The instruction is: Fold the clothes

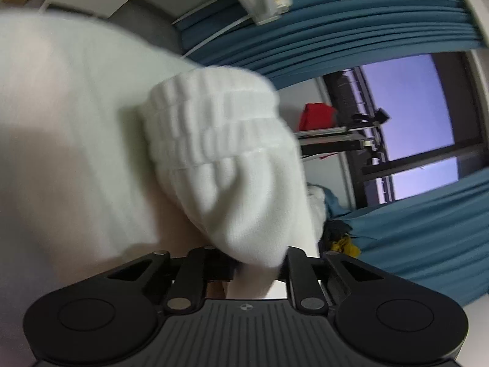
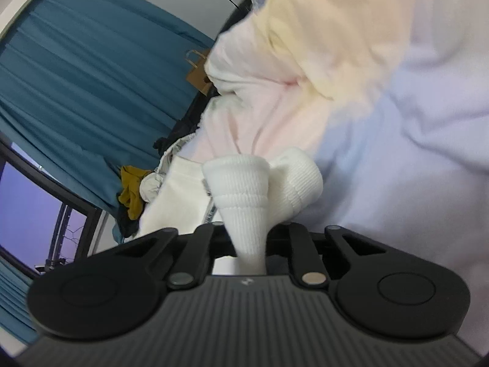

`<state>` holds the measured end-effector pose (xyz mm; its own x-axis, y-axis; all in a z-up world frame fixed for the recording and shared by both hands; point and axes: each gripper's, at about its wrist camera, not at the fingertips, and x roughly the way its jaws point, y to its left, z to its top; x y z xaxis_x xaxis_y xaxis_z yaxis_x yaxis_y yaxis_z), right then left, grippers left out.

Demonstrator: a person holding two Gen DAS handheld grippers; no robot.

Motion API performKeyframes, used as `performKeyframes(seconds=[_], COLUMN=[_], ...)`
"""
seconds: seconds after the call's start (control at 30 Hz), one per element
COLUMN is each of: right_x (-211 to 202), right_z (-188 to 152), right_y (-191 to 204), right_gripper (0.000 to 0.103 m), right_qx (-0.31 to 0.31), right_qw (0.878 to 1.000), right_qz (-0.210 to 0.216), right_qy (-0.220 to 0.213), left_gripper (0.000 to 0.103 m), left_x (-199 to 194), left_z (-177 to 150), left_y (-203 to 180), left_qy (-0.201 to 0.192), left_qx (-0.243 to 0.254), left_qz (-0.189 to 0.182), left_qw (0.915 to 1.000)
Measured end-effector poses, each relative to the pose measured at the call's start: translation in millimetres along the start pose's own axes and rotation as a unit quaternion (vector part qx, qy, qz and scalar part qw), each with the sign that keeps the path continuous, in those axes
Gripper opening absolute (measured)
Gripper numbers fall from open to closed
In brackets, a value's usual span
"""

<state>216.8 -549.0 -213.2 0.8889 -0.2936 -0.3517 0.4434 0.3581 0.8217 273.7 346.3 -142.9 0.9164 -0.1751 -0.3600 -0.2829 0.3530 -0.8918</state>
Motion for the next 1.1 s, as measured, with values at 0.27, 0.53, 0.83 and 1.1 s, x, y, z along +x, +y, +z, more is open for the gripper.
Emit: performKeyframes(seconds=[0.27, 0.53, 0.83, 1.1], right_x=[-47.0, -90.9, -98.7, -90.4], right_z=[10.2, 1.3, -6.5, -10.1], right_y=[18.8, 2.0, -24.1, -39.5], right_gripper=[0.012, 0.012, 0.012, 0.012], right_qx=[-0.001, 0.052, 0.026, 0.024], right_qw=[1.000, 0.996, 0.991, 0.988], right_qz=[0.013, -0.012, -0.057, -0.067], right_qy=[0.012, 0.078, 0.119, 0.138], left_gripper=[0.011, 0.011, 0.014, 0.043], left_x=[-63.4, -171.9, -239.1, -270.0], left_z=[21.1, 50.3, 37.2, 15.0], left_y=[-23.8, -15.0, 45.2, 39.7], left_qy=[0.000, -0.005, 0.025, 0.025], left_qx=[0.018, 0.029, 0.026, 0.058], left_qz=[-0.016, 0.044, 0.093, 0.122], left_qw=[0.9997, 0.9986, 0.9950, 0.9906])
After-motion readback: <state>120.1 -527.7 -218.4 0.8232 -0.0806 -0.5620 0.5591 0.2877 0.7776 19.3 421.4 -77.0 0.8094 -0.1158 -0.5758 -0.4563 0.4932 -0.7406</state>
